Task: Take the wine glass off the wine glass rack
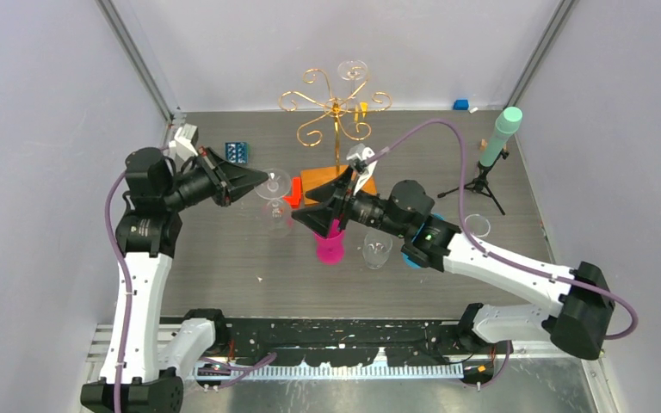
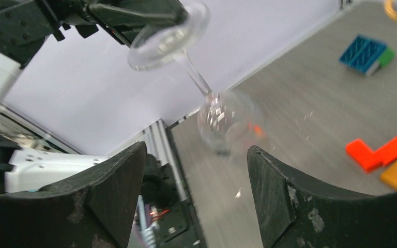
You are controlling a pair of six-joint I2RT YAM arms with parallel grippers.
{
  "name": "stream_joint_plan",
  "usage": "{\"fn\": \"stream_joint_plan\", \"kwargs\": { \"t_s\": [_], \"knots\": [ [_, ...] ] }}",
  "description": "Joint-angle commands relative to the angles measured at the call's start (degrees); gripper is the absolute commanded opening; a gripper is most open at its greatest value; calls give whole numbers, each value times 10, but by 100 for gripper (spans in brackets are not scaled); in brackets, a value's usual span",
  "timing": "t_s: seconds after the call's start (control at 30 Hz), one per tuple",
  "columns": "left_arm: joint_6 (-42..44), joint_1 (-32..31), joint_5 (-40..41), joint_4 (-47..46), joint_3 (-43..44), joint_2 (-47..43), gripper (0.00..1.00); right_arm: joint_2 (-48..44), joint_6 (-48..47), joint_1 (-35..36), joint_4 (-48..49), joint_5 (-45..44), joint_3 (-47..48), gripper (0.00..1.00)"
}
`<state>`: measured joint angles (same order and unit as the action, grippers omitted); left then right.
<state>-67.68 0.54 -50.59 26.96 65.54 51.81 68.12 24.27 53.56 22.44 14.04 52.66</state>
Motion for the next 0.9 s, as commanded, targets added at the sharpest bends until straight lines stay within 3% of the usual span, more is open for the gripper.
{"fn": "stream_joint_plan", "kwargs": {
  "t_s": [0.0,0.23,0.5,0.77,0.87],
  "knots": [
    [-34,-20,-30,-14,-16,-24,0,35,-143,13,177,11,3,72],
    [-63,-32,-39,-45,-22,-24,0,98,-172,30,193,63,37,66],
    [-125,-37,-47,-132,-40,-23,0,138,-158,42,250,31,48,53],
    [-125,-38,-49,-133,-39,-24,0,135,-159,45,273,-18,43,24],
    [-125,-38,-47,-135,-39,-23,0,131,-160,45,271,-30,42,8]
  ]
}}
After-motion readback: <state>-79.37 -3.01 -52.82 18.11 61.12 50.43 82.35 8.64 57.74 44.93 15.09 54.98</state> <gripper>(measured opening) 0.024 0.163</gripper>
